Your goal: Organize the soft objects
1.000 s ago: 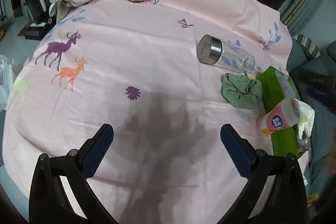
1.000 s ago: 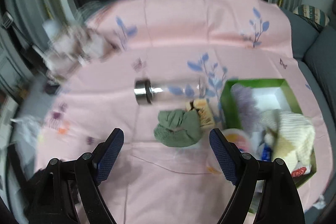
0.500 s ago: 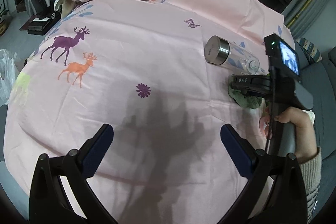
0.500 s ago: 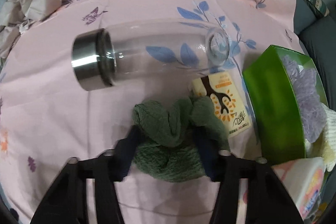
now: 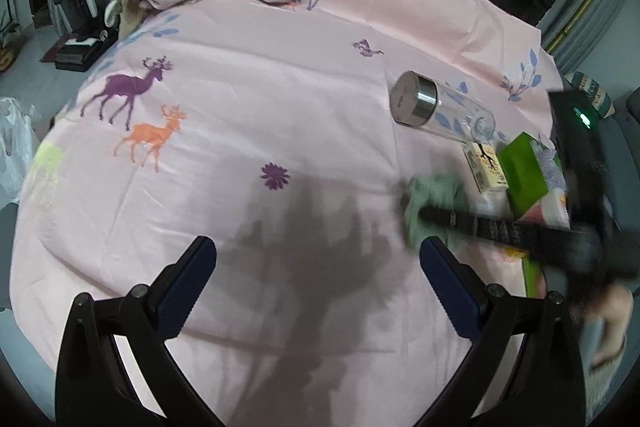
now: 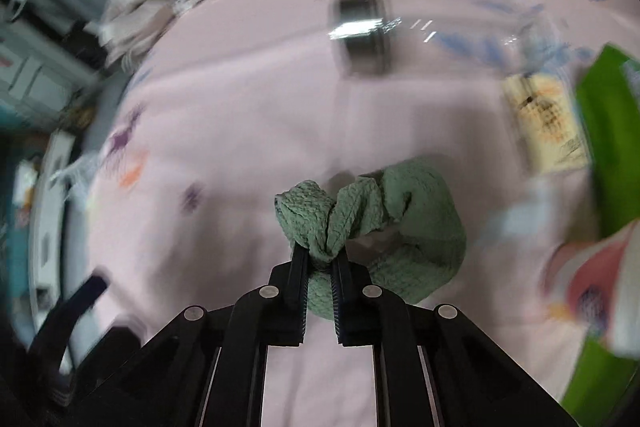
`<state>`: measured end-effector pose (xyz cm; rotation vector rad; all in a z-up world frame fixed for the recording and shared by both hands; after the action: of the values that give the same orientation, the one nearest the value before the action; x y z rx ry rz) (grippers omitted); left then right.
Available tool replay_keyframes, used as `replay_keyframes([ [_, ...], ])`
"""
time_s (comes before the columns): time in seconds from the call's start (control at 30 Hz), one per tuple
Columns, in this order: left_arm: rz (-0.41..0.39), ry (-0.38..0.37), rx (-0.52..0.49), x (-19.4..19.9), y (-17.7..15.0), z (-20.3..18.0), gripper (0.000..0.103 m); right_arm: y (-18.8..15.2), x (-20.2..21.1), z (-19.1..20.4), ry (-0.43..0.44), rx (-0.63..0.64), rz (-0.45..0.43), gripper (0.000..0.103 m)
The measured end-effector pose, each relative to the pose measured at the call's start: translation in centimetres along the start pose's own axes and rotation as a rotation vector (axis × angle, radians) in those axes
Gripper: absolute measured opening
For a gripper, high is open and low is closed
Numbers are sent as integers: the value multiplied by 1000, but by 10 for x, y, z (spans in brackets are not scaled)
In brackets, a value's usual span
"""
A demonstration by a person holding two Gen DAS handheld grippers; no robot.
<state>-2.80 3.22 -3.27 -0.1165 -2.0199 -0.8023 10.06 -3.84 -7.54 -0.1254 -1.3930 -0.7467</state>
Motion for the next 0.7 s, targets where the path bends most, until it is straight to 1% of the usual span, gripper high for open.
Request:
replay_keyframes([
  [0.1, -24, 21, -3, 3, 2, 3, 99, -14, -5, 21, 62, 42, 39, 12],
  [0.17, -26, 23, 6, 5, 3, 6, 99, -19, -4, 24, 62, 48, 55, 12],
  [0.23, -17, 13, 16, 5, 3, 8, 99, -18, 0, 21, 41, 66, 40, 16],
  [0.27, -12, 8, 19, 4, 3, 9, 99, -18, 4, 18, 29, 60, 34, 26],
  [0.3, -8, 6, 22, 4, 2, 9, 99, -18, 6, 17, 26, 58, 28, 42],
  [0.37, 2, 0, 27, 2, 1, 9, 99, -17, 20, 14, 3, 56, -17, 59],
  [0.4, 7, -6, 29, 2, 0, 7, 99, -15, 26, 12, -21, 56, -34, 62],
  [0.47, 19, -17, 30, 0, -2, 5, 99, -13, 38, 8, -40, 59, -67, 64],
  [0.5, 24, -18, 30, -1, -3, 4, 99, -12, 46, 6, -34, 54, -89, 66],
  [0.53, 37, -23, 29, -3, -6, 2, 99, -11, 50, 5, -21, 45, -104, 66],
  [0.6, 75, -43, 28, -10, -12, -1, 94, -8, 49, 3, 22, 14, -120, 67],
  [0.7, 139, -66, 34, -23, -23, -7, 88, -11, 32, 4, 73, -19, -81, 67],
])
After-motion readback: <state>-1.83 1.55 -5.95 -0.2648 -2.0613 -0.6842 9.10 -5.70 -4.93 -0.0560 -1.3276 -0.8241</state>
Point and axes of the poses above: each gripper's, at about its wrist camera, not at the fingertips, and x roughly against the way its jaws point, z to its left, y to its top, the point moved 8 cm from there along -x, roughly the way its jaws point, and after that the axes turned 10 degrees about x, right-handed, at the moved point
